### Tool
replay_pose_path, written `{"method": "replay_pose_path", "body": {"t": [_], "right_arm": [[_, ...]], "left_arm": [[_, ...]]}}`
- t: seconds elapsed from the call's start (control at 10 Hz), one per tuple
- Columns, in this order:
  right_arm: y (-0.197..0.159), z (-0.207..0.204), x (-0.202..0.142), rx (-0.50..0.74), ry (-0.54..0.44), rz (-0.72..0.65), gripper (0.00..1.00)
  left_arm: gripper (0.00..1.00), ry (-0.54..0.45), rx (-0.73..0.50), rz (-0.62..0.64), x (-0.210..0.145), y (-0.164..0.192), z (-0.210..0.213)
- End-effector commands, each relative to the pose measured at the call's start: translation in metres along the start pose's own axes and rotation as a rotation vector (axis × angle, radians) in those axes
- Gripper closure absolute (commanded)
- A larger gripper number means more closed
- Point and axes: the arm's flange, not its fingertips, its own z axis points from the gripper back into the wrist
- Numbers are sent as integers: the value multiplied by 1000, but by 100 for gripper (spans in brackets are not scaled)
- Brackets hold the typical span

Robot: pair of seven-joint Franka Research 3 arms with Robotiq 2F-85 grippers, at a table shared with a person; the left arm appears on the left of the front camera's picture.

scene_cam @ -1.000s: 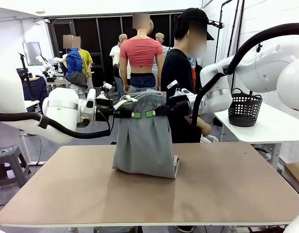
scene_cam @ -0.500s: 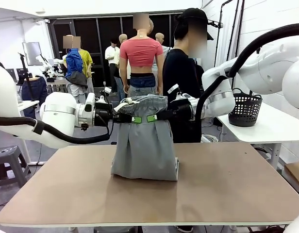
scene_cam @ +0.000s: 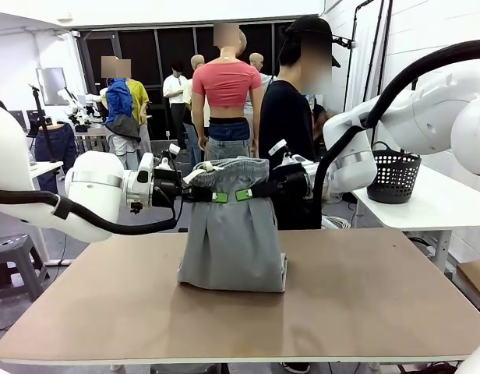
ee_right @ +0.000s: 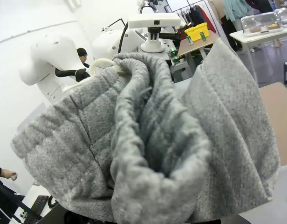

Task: Fold the training pants.
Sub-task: Fold the Training pants in half.

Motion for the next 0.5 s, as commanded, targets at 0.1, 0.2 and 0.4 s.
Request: {"method": "replay_pose_path", "body": {"t": [0.1, 0.2, 0.4], "right_arm": [[14, -19, -41, 48, -75, -103, 100], [19, -24, -55, 60, -86, -136, 100], [24, -27, -82, 44, -82, -197, 100]], "left_arm": [[100, 91, 0, 197, -26, -36, 16], [100, 114, 3, 249, -33, -42, 22], [100, 161, -16, 340, -53, -34, 37]]}}
